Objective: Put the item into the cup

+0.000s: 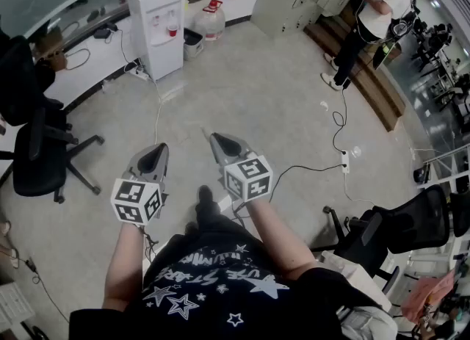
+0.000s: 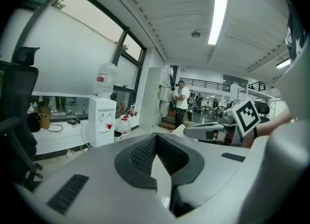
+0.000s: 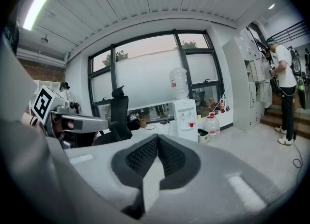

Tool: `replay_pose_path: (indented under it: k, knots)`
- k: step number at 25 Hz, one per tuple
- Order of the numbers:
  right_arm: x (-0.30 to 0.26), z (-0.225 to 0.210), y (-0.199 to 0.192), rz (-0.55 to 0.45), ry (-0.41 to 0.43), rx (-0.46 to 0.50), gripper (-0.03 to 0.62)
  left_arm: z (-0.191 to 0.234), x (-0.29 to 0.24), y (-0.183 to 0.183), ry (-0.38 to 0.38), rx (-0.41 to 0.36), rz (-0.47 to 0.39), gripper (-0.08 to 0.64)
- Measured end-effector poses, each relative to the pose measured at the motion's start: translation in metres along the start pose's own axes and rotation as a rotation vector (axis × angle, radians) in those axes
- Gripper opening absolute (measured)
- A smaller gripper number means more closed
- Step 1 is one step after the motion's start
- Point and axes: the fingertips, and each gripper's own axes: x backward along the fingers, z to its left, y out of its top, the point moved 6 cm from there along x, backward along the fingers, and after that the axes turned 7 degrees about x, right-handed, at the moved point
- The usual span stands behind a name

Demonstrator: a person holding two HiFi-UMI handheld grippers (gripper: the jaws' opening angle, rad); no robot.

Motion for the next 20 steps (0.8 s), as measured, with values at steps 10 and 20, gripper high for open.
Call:
replay_pose_path:
  k: [10,20]
  knots:
    - [-0.021,-0.007,-0.006,0.028,0.011,0.003,0.001,0.022,-0.017,-0.001,0.052,0.024,0.008,0.008]
    - [-0.076,-0.061,-0.002,0.027,0.010,-0.040,0.002,0.057,-0.069,0.008,0.115,0.058,0.054,0.008]
